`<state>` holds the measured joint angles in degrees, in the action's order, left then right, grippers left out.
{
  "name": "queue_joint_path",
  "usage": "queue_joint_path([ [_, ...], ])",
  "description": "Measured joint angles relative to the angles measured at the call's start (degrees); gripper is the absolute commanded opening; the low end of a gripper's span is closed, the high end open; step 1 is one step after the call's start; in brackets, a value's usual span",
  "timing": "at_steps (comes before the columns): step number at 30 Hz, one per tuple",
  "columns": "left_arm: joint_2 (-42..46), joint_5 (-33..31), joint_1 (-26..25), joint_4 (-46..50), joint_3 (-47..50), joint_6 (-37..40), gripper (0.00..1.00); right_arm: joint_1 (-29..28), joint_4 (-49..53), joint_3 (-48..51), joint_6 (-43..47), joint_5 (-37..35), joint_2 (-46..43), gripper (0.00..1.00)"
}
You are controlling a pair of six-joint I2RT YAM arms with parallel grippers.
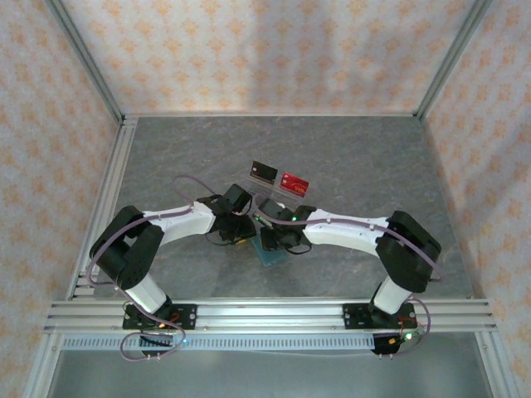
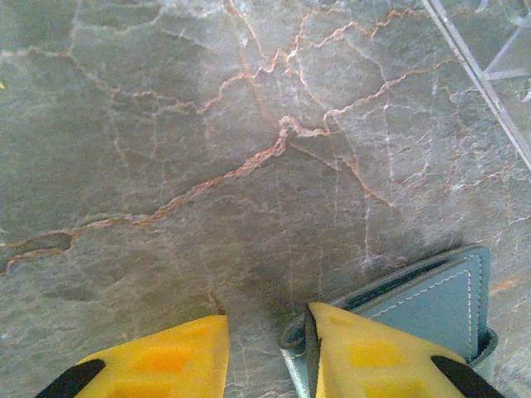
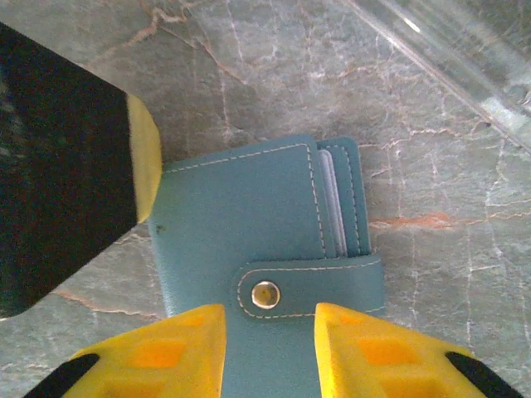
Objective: Put the credit cards into the card holder
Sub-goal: Open the button at the bottom-center of the table.
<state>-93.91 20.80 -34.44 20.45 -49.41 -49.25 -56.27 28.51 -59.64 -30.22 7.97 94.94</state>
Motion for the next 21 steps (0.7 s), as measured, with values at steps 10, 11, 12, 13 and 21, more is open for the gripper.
queue_joint_path([
  [10, 0.0, 0.0, 0.0, -0.3, 0.3, 0.5, 0.29, -1.1, -0.7, -0.8, 0.5, -0.2, 4.2, 0.44],
  [11, 0.0, 0.0, 0.0, -0.3, 0.3, 0.6, 0.29, -1.2, -0.6, -1.1, 0.5, -0.5, 4.4, 0.44],
  [12, 0.0, 0.0, 0.0, -0.3, 0.4, 0.7, 0.29, -1.3, -0.3, -1.5, 0.5, -0.9, 4.7, 0.45],
  [13, 0.0, 0.0, 0.0, -0.3, 0.4, 0.8, 0.29, -1.5, -0.1, -1.8, 0.5, -1.4, 5.0, 0.45],
  [21, 0.0, 0.0, 0.0, -0.3, 0.4, 1.1, 0.29, -3.5, 2.0, -3.6, 1.1, -6.2, 6.9, 0.40],
])
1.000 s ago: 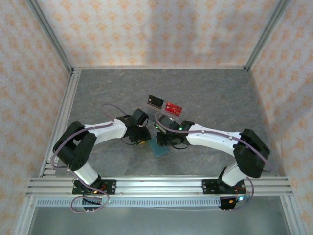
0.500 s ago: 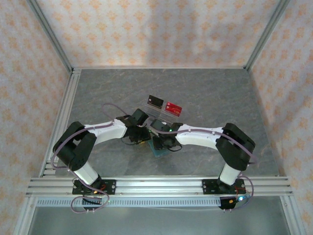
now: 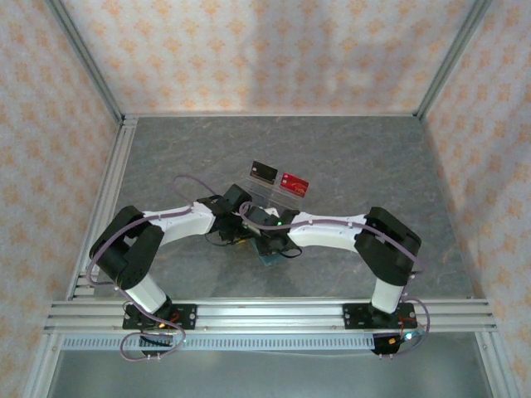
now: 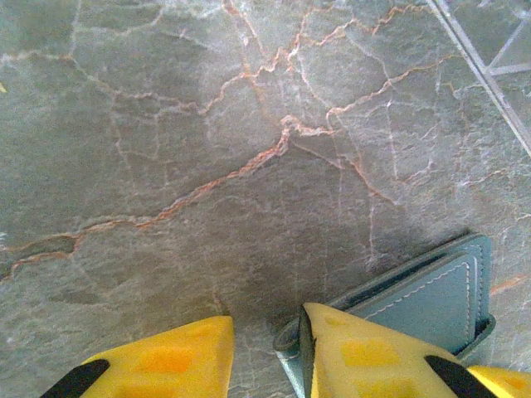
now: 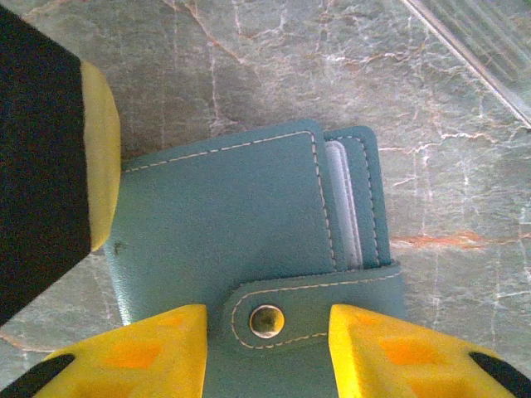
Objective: Put the credit cards into the card holder
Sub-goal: Open the button at the bottom-center of the table.
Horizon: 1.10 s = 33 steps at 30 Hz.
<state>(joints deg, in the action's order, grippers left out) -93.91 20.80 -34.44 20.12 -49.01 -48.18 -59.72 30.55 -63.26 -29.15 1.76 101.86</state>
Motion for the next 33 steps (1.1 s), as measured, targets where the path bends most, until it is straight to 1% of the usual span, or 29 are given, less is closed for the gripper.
queue_joint_path([
  [2, 0.0, 0.0, 0.0, 0.0, 0.0, 0.2, 0.28, -0.5, 0.4, -0.4, 0.2, -1.1, 0.5, 0.37],
  [5, 0.0, 0.0, 0.1, 0.0, 0.1, 0.3, 0.28, -1.0, 0.9, -0.7, 0.6, -2.8, 0.9, 0.26],
  [12, 0.0, 0.0, 0.1, -0.1, 0.3, 0.5, 0.28, -1.4, 0.6, -1.1, 2.4, -3.4, 1.2, 0.00],
  [18, 0.2, 0.0, 0.1, 0.0, 0.3, 2.1, 0.27, -1.3, 0.9, -1.2, 3.7, -2.8, 0.9, 0.00],
  [21, 0.8, 0.0, 0.1, 1.0, 0.3, 3.2, 0.30, -1.0, 1.1, -1.2, 3.9, -1.3, 0.6, 0.00],
  [28, 7.5, 0.0, -0.1, 5.8, 0.3, 4.1, 0.42, 0.5, 0.0, 0.1, 2.5, 4.8, -0.7, 0.00],
  [33, 10.8, 0.0, -1.4, 6.2, 0.4, 3.1, 0.42, 3.3, -2.8, 2.7, -0.5, 9.8, -2.6, 0.00],
])
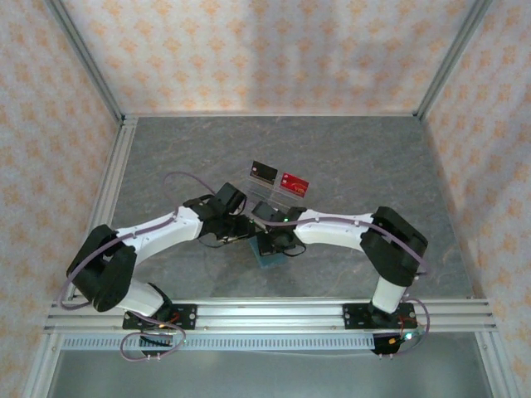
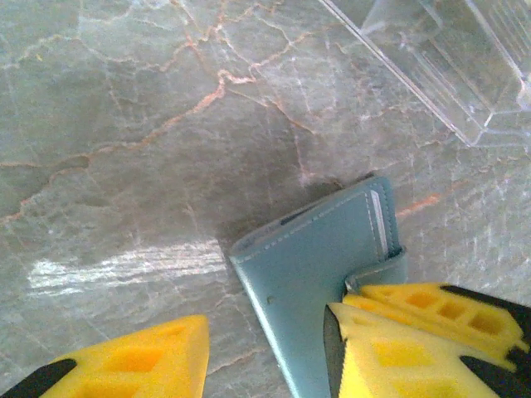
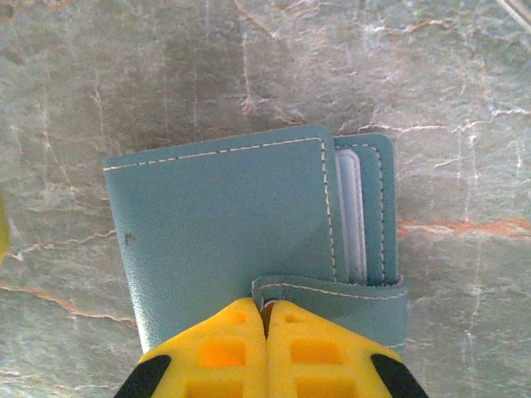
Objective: Put the credit cards into the card holder
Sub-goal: Open the button at the bottom-center of the table.
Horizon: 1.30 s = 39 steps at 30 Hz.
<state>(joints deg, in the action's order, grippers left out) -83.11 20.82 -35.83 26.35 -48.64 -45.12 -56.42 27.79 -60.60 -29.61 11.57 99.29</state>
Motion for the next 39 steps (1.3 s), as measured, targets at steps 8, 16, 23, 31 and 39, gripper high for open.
queue_joint_path([
  [8, -2.5, 0.1, -3.7, -0.9, 0.3, -1.8, 0.41, 3.8, -4.9, 4.5, -4.6, 6.9, -2.7, 0.00],
  [16, -8.8, 0.3, -5.4, -3.5, 0.2, -3.5, 0.36, 5.7, -9.8, 8.8, -8.5, 10.4, -5.0, 0.00],
  [23, -10.2, 0.3, -5.5, -4.0, -0.4, -3.9, 0.33, 8.7, -12.0, 14.0, -10.8, 13.1, -10.0, 0.00],
  [31, -10.6, 0.2, -6.1, -3.7, -0.8, -2.9, 0.34, 13.7, -12.2, 21.0, -11.7, 13.1, -18.1, 0.00],
  [39, -13.5, -1.7, -8.3, -1.4, -4.8, -1.7, 0.34, 14.0, -8.4, 23.1, -14.1, 4.0, -18.3, 0.24],
])
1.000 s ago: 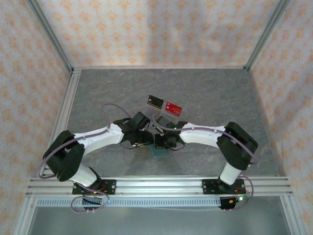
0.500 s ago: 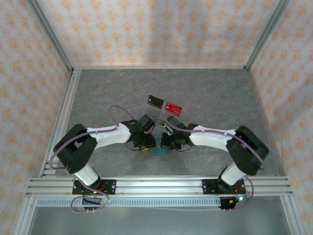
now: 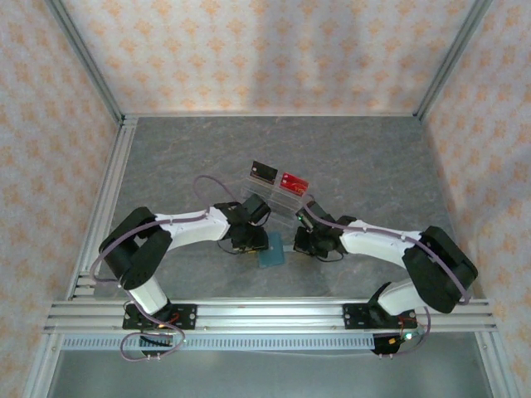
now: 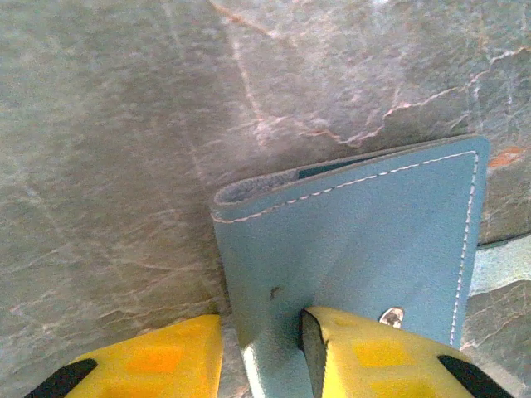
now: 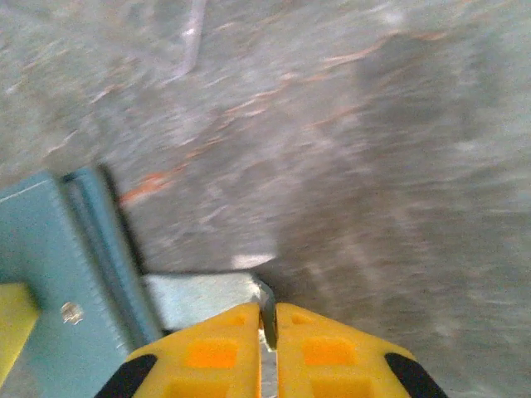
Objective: Put the credit cards into the card holder
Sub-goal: Open the button at the bottom-center of the table.
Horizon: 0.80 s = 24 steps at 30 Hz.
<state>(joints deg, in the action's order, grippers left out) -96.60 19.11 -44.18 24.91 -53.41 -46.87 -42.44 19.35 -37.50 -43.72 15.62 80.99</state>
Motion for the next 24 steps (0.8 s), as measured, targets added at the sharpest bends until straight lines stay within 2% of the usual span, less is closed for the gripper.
queue_joint_path([
  [5, -0.2, -0.1, -0.3, -0.1, -0.2, 0.1, 0.33, 0.0, 9.6, -2.1, 0.2, -8.8, -4.5, 0.32],
  [9, -0.2, -0.1, -0.3, -0.1, -0.2, 0.1, 0.33, -0.7, 13.5, -9.0, 2.6, -10.7, -6.3, 0.28],
  [14, -0.2, -0.1, -0.3, -0.1, -0.2, 0.1, 0.34, -2.6, 11.0, -13.1, 4.4, -4.9, -6.1, 0.17],
  [19, -0.2, -0.1, -0.3, -0.1, -0.2, 0.1, 0.33, -2.6, 4.8, -12.9, 2.9, 3.5, -0.9, 0.18],
  [24, -0.1, -0.1, -0.3, -0.1, -0.1, 0.1, 0.33, -2.7, -0.3, -12.9, 0.4, 8.5, 3.2, 0.18],
])
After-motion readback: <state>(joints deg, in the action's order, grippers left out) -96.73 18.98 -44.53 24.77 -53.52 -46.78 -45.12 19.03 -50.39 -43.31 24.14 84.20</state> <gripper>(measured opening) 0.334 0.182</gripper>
